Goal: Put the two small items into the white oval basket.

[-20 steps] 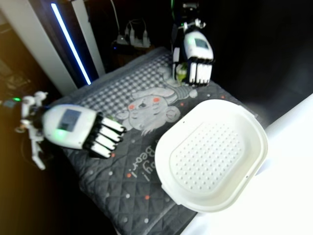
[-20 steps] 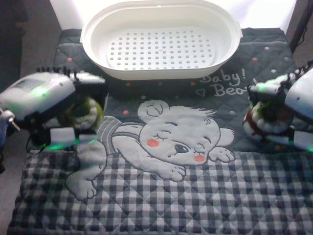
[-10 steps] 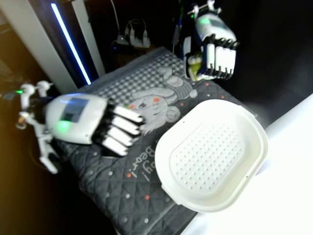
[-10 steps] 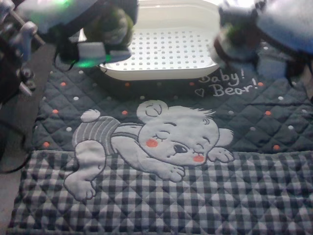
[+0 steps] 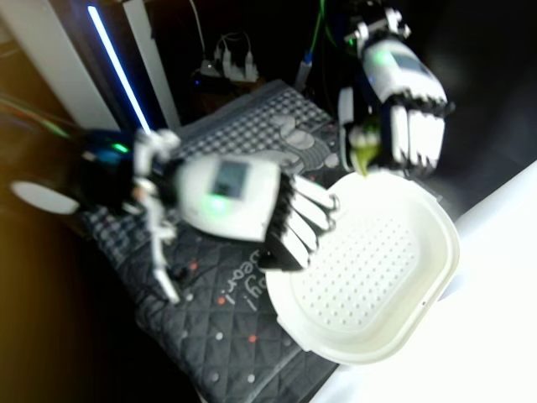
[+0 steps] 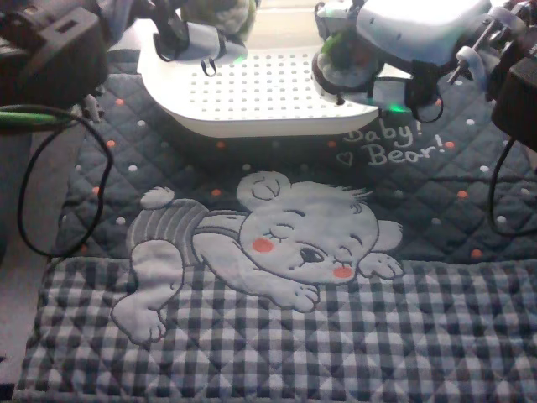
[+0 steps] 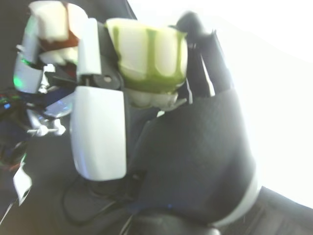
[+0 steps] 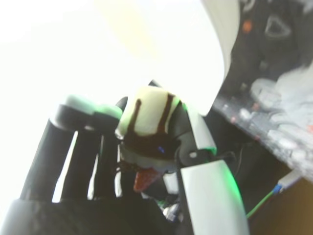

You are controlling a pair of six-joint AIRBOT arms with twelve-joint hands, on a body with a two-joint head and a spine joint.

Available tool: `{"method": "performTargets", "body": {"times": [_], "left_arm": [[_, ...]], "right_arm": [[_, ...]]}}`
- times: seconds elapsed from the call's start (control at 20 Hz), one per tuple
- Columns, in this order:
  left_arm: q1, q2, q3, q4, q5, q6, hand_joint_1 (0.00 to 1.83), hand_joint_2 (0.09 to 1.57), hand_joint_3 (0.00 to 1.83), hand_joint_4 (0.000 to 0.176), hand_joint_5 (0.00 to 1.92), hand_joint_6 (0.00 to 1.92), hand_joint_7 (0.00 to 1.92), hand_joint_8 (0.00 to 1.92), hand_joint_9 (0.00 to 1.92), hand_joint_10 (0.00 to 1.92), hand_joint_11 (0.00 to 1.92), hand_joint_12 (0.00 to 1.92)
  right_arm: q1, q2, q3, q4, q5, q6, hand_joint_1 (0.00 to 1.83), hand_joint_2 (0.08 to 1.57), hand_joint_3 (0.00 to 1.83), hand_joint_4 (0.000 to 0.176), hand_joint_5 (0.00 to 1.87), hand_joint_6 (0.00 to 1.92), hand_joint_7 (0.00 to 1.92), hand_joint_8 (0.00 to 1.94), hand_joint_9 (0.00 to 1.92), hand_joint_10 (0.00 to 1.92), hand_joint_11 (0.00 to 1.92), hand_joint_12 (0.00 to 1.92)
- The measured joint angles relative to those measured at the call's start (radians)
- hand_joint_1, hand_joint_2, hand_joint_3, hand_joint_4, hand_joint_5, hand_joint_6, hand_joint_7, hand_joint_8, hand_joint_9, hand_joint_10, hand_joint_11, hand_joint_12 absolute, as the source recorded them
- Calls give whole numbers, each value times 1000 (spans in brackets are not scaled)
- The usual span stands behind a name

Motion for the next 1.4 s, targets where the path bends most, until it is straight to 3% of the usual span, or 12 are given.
{"method": "performTargets", "body": {"times": [0.1, 0.15, 0.2, 0.3, 0.45, 0.55, 0.8, 0.95, 1.05, 1.2, 1.3, 1.4], "left_arm": [[0, -24, 29, -19, 60, 1, 1001, 1170, 0, 52, 38, 709, 103, 458, 27, 1060, 16, 1721], [1, -26, 33, -22, 62, 0, 1001, 1170, 0, 52, 38, 709, 103, 458, 27, 1060, 16, 1721], [2, -32, 44, -27, 74, 0, 895, 1149, 0, 102, 7, 318, 31, 171, 5, 517, 2, 1481], [3, -33, 49, -32, 84, 0, 706, 1078, 0, 128, 0, 2, 0, 0, 0, 3, 0, 51], [7, -14, 38, -36, 93, 0, 693, 1012, 0, 132, 0, 0, 0, 0, 0, 0, 0, 1], [8, 14, 14, -36, 82, 0, 691, 976, 0, 174, 0, 0, 0, 0, 0, 0, 0, 0], [10, 83, -40, -37, 47, 13, 695, 955, 0, 176, 0, 0, 0, 0, 0, 0, 0, 0], [13, 161, -128, -28, 21, 16, 664, 962, 0, 176, 0, 0, 0, 0, 0, 0, 0, 0], [27, 274, -233, -12, -89, 15, 602, 948, 0, 167, 0, 0, 0, 0, 0, 0, 0, 0], [95, 431, -359, -24, -286, 15, 703, 1042, 31, 112, 0, 0, 0, 0, 0, 0, 0, 0], [187, 497, -426, -34, -425, 12, 697, 1050, 19, 175, 0, 0, 0, 0, 0, 0, 0, 0], [284, 510, -471, -50, -559, -8, 818, 1135, 16, 166, 0, 0, 0, 0, 0, 0, 0, 0]], "right_arm": [[0, -8, 16, 19, -22, -14, 710, 1170, 0, 7, 64, 478, 128, 418, 80, 578, 17, 1144], [0, -8, 18, 19, -23, -16, 710, 1170, 0, 7, 64, 478, 128, 418, 80, 578, 17, 1144], [0, -8, 18, 21, -25, -16, 603, 1138, 0, 40, 12, 101, 26, 122, 26, 221, 3, 804], [0, -8, 18, 21, -25, -16, 415, 1103, 0, 91, 0, 0, 0, 0, 0, 1, 0, 95], [0, -6, 6, 23, -28, -18, 341, 1098, 0, 101, 0, 0, 0, 0, 0, 0, 0, 3], [0, 9, -23, 21, -30, -26, 297, 1065, 0, 140, 0, 0, 0, 0, 0, 0, 0, 0], [0, 146, -163, 15, -14, -121, 258, 1044, 0, 103, 0, 0, 0, 0, 0, 0, 0, 0], [0, 231, -247, -42, -11, -122, 199, 1015, 0, 119, 0, 0, 0, 0, 0, 0, 0, 0], [0, 303, -328, -97, 14, -122, 235, 1039, 0, 160, 0, 0, 0, 0, 0, 0, 0, 0], [0, 418, -420, -132, 69, -122, 180, 1059, 5, 145, 0, 0, 0, 0, 0, 0, 0, 0], [0, 497, -478, -129, 121, -121, 274, 1090, 13, 99, 0, 0, 0, 0, 0, 0, 0, 0], [0, 532, -504, -193, 163, -46, 200, 1093, 9, 143, 0, 0, 0, 0, 0, 0, 0, 0]]}}
